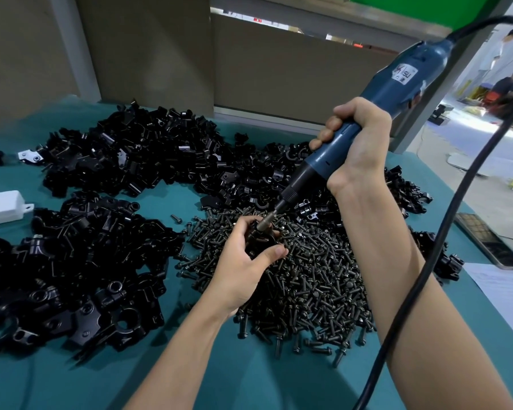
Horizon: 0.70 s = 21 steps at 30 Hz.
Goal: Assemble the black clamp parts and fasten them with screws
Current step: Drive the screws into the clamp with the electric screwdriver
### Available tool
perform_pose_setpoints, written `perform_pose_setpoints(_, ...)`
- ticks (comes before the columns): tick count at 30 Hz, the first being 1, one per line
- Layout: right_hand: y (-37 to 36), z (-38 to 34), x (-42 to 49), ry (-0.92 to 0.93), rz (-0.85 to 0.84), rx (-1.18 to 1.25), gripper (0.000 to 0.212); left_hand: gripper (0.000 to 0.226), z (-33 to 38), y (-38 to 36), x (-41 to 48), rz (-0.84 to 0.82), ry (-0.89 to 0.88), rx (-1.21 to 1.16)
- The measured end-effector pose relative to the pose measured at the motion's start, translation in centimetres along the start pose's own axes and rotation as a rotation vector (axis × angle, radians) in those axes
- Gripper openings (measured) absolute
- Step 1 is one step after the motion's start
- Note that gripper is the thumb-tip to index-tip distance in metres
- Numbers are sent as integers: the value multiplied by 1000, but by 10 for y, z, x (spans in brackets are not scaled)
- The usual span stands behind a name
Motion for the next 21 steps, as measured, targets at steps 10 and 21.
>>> perform_pose_setpoints(10, 0, 2, -1, -5, 5, 25, 19, 37, 8, 2, -2, -15, -35, -40)
perform_pose_setpoints(21, -15, -13, -3, -16, -144, -27, 11, 34, 4, -17, -5, -150, 54, -259)
Point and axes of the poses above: each hand's wrist, its own x-axis towards the middle knuckle, its own y-axis out of the back of the hand, z = x × y, the point moved 10 cm from there along x, towards the middle knuckle, and after that the axes turned 2 degrees about y, right-handed, at the moved point
